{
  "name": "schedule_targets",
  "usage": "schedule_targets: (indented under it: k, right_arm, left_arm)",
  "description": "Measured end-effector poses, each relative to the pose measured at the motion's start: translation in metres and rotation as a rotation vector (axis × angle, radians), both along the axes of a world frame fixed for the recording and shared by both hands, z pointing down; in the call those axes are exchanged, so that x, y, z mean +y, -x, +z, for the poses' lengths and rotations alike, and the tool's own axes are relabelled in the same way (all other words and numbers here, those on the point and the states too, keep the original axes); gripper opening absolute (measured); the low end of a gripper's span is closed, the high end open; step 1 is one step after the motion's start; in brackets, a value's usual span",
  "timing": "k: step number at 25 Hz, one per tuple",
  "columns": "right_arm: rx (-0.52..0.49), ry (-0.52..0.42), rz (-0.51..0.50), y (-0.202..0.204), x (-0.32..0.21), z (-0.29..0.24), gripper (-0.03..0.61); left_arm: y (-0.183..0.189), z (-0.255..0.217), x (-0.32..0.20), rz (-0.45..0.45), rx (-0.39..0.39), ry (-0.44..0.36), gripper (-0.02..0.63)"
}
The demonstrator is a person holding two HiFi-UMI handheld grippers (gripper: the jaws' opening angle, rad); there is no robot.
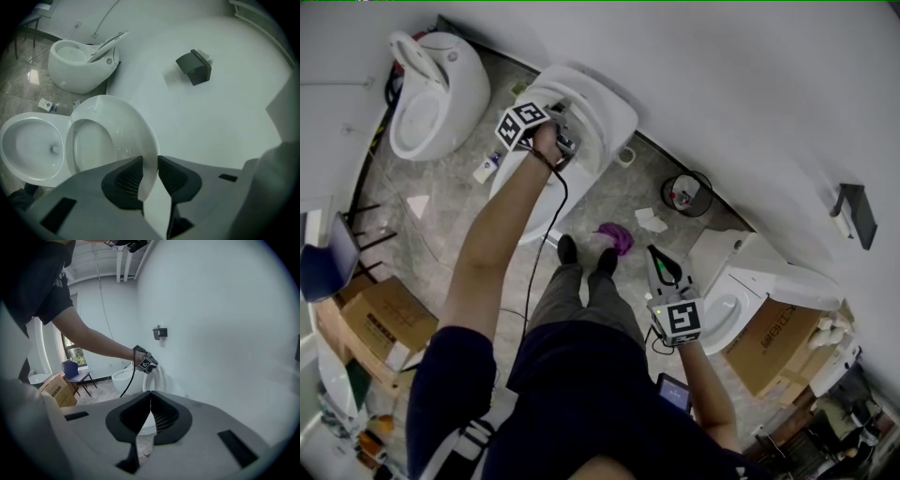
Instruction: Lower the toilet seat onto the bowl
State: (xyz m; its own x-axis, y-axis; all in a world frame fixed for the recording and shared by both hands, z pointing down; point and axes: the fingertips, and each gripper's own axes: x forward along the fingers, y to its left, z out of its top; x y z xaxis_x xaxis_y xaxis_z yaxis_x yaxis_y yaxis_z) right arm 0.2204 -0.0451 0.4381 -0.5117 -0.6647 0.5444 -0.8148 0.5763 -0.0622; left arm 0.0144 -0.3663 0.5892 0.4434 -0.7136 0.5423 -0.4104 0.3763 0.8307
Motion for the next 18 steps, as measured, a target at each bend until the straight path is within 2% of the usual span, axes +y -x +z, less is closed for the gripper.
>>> schedule_targets:
  k: [7,18]
  right_arm:
    - [0.001,0.007,-0.022,0.007,0.001,0.001,0.020]
    - [0.014,0.003,-0.104,0.027,0.003,0.000,0.020]
  left_arm:
    - [0.021,-0.008,0.031,0.018,0.005,-0.024,0.110]
    - [0.062,-0.017,0.096,0.024,-0.026,-0.039,0.103]
